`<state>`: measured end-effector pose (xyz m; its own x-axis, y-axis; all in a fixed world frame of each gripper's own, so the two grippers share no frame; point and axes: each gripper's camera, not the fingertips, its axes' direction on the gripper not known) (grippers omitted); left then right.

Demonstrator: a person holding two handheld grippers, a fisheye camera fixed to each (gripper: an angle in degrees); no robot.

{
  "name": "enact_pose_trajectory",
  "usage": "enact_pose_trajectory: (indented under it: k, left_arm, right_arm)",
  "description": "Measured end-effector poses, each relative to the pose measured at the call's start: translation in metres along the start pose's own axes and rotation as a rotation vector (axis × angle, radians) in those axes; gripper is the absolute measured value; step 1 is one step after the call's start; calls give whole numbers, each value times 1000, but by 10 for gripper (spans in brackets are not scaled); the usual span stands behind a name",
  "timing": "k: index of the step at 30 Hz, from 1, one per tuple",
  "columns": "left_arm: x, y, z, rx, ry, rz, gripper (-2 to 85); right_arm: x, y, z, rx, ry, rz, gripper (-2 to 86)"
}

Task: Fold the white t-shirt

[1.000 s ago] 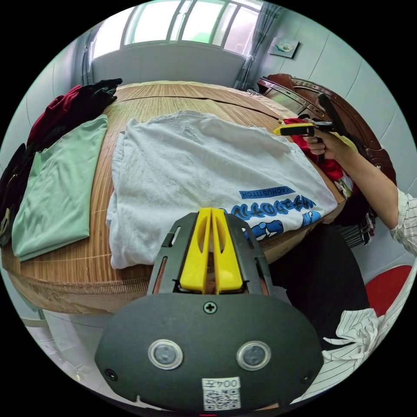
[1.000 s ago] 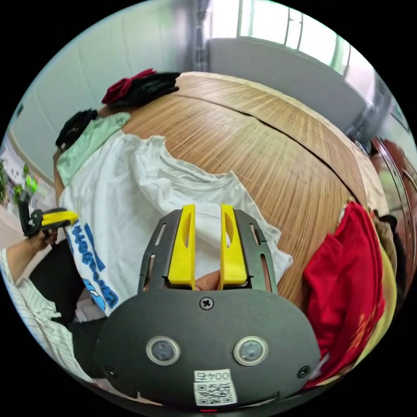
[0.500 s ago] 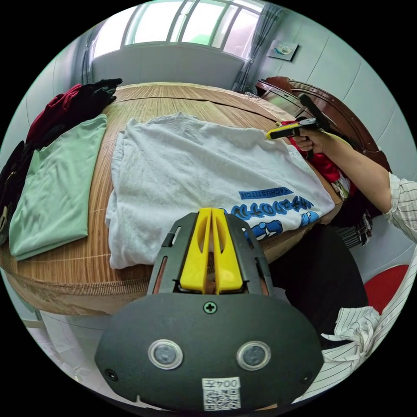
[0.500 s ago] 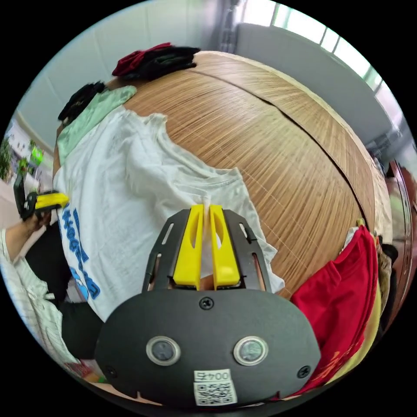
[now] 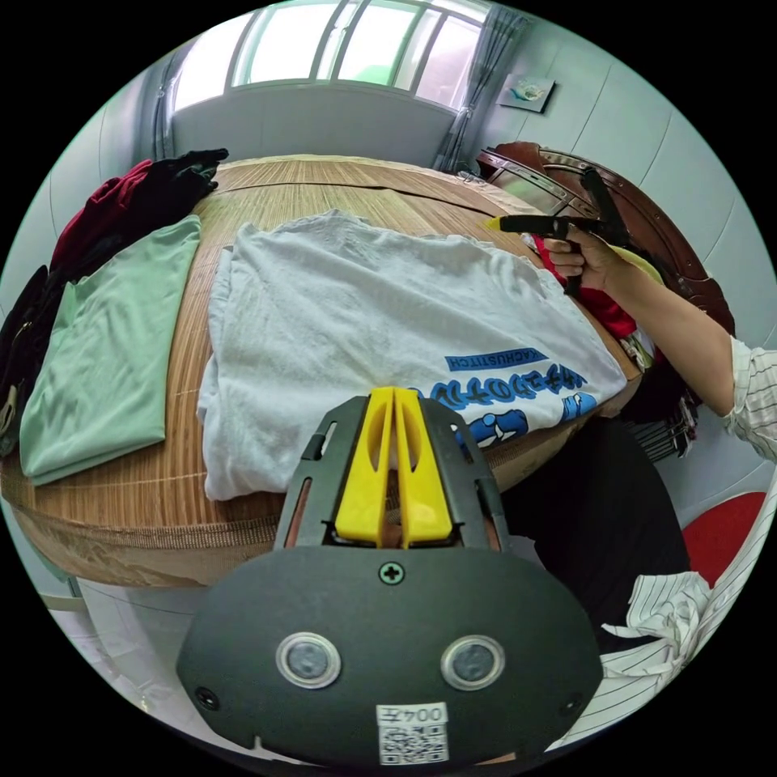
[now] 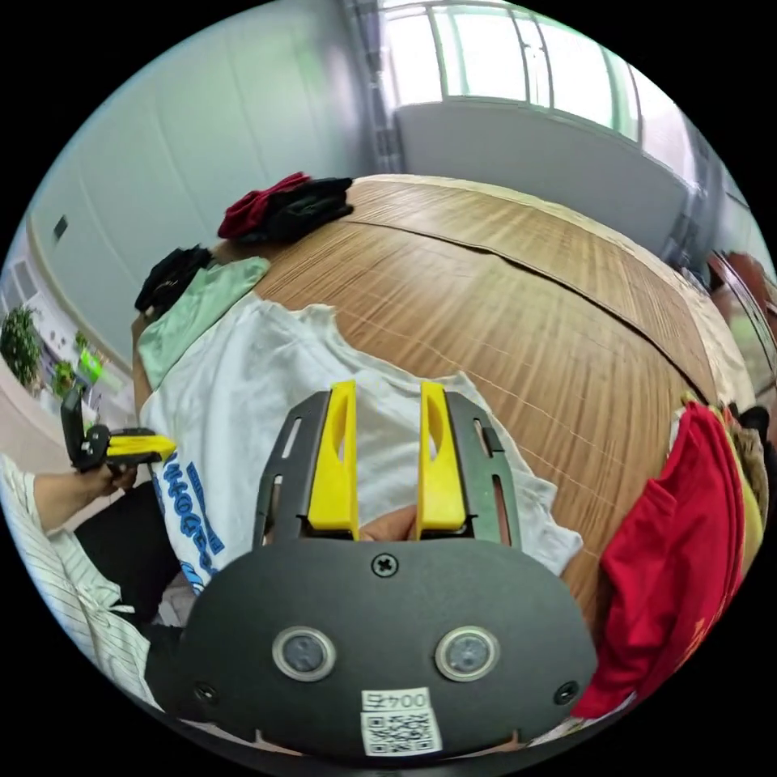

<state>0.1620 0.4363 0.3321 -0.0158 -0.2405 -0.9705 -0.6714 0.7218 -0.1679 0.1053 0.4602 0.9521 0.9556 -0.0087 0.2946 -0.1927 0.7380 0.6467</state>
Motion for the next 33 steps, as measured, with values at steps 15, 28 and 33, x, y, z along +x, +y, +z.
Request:
enact_pose_trajectory:
  k: [15,28,33]
  left_arm:
    - [0,-4,4,2,7,-3,1]
    - [11,-43,0,-12,-14,77,1]
    - [-9,-33,29,10,51,-28,1]
  right_arm:
    - [-18,-38,89,-195,75,-56,76]
    - [172,74,-30,-38,109,455,85]
    - [156,58,-1,-153,241,345,95]
